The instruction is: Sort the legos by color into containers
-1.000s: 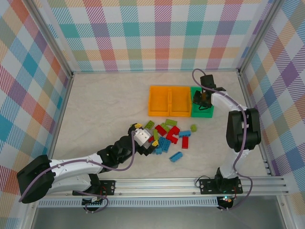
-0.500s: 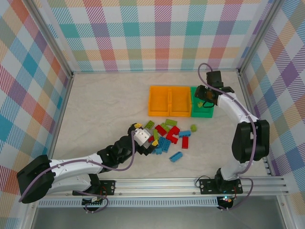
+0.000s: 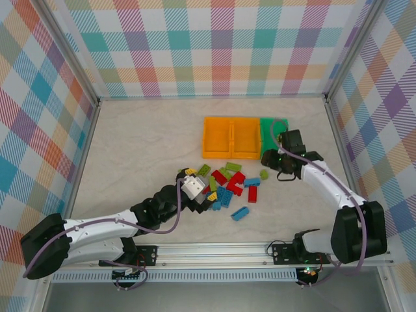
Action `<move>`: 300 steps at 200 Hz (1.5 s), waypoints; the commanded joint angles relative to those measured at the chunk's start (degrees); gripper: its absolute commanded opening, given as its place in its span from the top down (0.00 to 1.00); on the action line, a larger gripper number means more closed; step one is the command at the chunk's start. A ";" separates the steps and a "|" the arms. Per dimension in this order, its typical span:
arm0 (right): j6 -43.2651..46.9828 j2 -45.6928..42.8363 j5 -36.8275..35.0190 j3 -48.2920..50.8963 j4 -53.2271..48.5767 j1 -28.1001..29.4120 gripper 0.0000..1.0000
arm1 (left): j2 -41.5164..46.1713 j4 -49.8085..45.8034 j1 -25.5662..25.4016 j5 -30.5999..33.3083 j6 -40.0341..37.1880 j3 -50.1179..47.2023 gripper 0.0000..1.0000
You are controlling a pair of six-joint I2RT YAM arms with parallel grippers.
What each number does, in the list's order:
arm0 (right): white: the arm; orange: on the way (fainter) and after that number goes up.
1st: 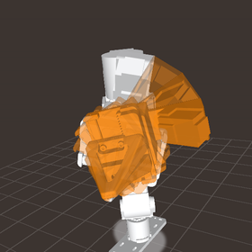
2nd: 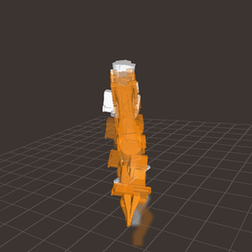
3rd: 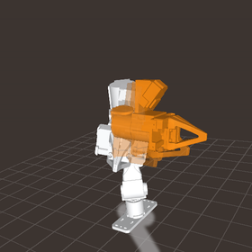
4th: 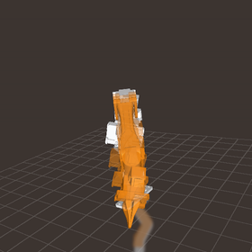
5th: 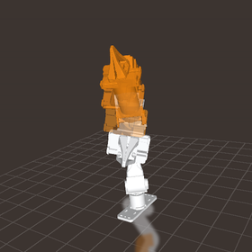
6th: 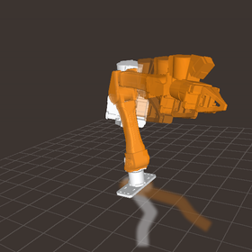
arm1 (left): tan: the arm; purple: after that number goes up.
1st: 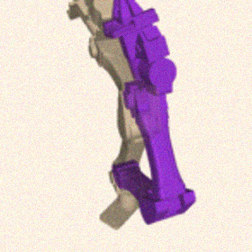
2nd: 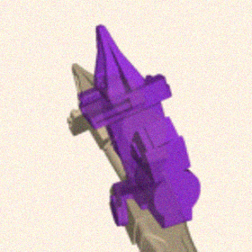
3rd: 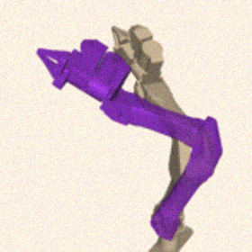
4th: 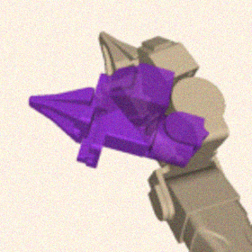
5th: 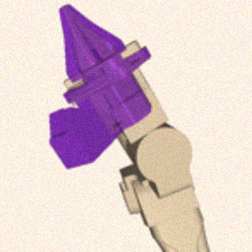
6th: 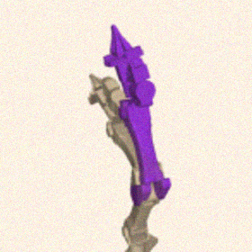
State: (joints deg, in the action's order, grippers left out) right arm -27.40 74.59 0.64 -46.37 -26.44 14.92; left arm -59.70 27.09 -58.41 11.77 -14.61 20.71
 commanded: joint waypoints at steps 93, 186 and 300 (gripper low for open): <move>-0.77 13.47 -0.93 1.82 9.19 1.30 0.53 | -2.95 0.28 0.13 -3.47 -1.21 0.65 0.00; -1.91 -2.03 -6.71 4.50 7.91 2.98 0.87 | 0.00 0.56 0.05 -1.83 -0.78 -0.16 0.00; 5.08 18.45 -8.13 -19.46 11.32 -5.80 0.88 | 1.73 -0.03 0.23 14.90 1.34 -0.67 0.00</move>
State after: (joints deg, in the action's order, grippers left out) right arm -21.80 88.90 -11.46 -62.70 -15.64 11.62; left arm -59.24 26.98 -58.41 22.35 -13.89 20.71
